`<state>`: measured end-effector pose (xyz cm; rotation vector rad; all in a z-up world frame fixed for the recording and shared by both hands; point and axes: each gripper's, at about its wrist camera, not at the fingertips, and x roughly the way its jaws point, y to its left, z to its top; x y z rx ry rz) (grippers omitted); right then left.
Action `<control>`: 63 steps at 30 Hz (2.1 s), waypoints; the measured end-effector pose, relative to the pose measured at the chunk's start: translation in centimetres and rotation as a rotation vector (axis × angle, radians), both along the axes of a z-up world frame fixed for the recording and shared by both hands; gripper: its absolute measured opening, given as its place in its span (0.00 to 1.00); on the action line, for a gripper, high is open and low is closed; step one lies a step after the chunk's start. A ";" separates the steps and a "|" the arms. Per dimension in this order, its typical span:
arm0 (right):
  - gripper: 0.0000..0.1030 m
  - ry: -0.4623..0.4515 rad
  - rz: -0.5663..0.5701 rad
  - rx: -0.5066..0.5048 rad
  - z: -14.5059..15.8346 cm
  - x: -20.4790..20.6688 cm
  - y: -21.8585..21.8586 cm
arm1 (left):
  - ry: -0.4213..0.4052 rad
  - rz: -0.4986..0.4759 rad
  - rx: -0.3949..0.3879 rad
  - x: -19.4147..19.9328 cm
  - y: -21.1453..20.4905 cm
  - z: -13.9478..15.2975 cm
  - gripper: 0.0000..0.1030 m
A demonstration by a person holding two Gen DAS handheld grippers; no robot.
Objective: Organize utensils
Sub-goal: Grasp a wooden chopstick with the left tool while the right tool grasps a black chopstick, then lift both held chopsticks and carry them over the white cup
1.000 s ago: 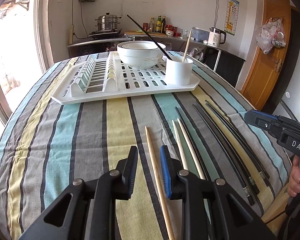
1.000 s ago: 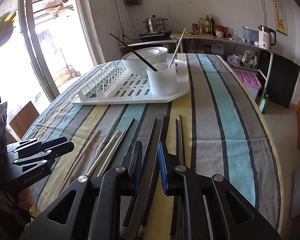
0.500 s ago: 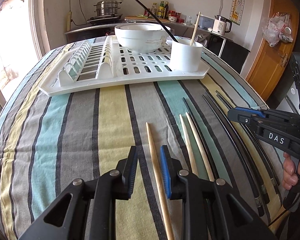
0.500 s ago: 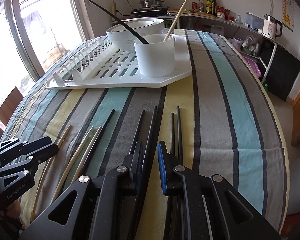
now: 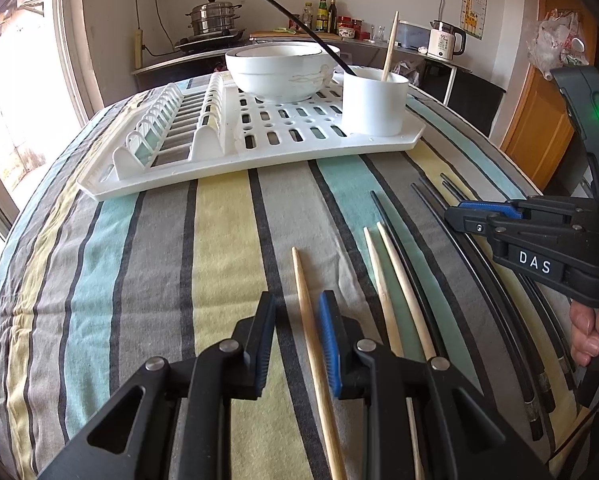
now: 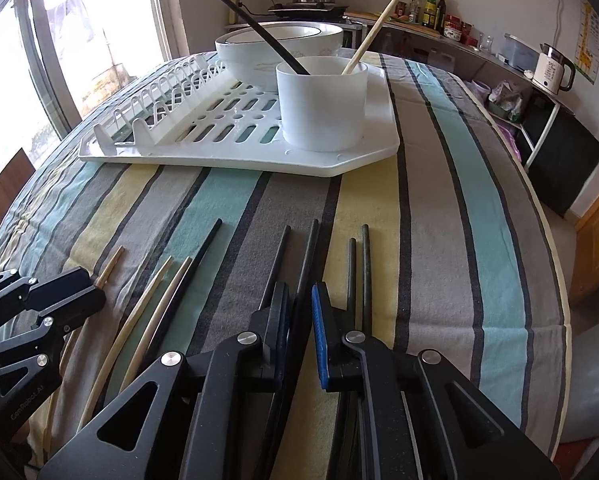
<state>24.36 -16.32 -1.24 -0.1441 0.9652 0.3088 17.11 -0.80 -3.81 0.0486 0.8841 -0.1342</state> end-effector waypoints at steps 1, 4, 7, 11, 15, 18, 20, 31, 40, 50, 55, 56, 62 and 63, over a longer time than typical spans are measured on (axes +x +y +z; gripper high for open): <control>0.06 0.002 0.006 -0.001 0.0 0.0 0.0 | 0.001 -0.001 0.000 0.0 0.0 0.0 0.17; 0.06 0.000 0.009 -0.005 0.0 0.0 0.1 | 0.004 -0.007 -0.007 0.2 -0.1 0.0 0.09; 0.05 0.009 0.012 0.023 0.1 0.0 -0.2 | 0.007 -0.011 -0.009 0.3 -0.1 0.0 0.07; 0.05 -0.015 0.016 0.067 1.1 -0.5 -0.5 | 0.009 -0.028 -0.050 0.3 0.2 0.3 0.06; 0.05 -0.054 0.013 0.105 2.6 -1.1 -1.0 | -0.018 -0.030 -0.083 -0.1 0.6 1.5 0.06; 0.05 -0.090 0.009 0.145 4.2 -1.7 -1.4 | -0.042 -0.032 -0.097 -0.6 1.0 2.7 0.06; 0.05 -0.114 0.008 0.171 5.3 -2.0 -1.8 | -0.063 -0.034 -0.102 -0.9 1.2 3.6 0.06; 0.05 -0.262 0.001 0.260 10.5 -4.5 -3.2 | -0.205 -0.055 -0.133 -2.7 2.1 9.8 0.06; 0.05 -0.331 -0.003 0.281 12.4 -6.3 -4.0 | -0.261 -0.063 -0.138 -4.0 2.3 11.9 0.06; 0.05 -0.351 -0.007 0.280 12.8 -6.9 -4.6 | -0.259 -0.064 -0.140 -3.8 2.2 12.2 0.06; 0.05 -0.369 -0.013 0.285 13.5 -6.7 -4.9 | -0.277 -0.078 -0.135 -3.4 1.9 13.2 0.06; 0.05 -0.373 -0.014 0.287 13.7 -6.5 -4.9 | -0.282 -0.080 -0.133 -3.2 1.8 13.5 0.06; 0.05 -0.397 -0.026 0.297 15.1 -4.6 -5.2 | -0.303 -0.106 -0.140 -0.8 1.0 15.5 0.06; 0.05 -0.402 -0.028 0.300 15.4 -4.1 -5.3 | -0.304 -0.112 -0.148 -0.2 0.9 15.9 0.06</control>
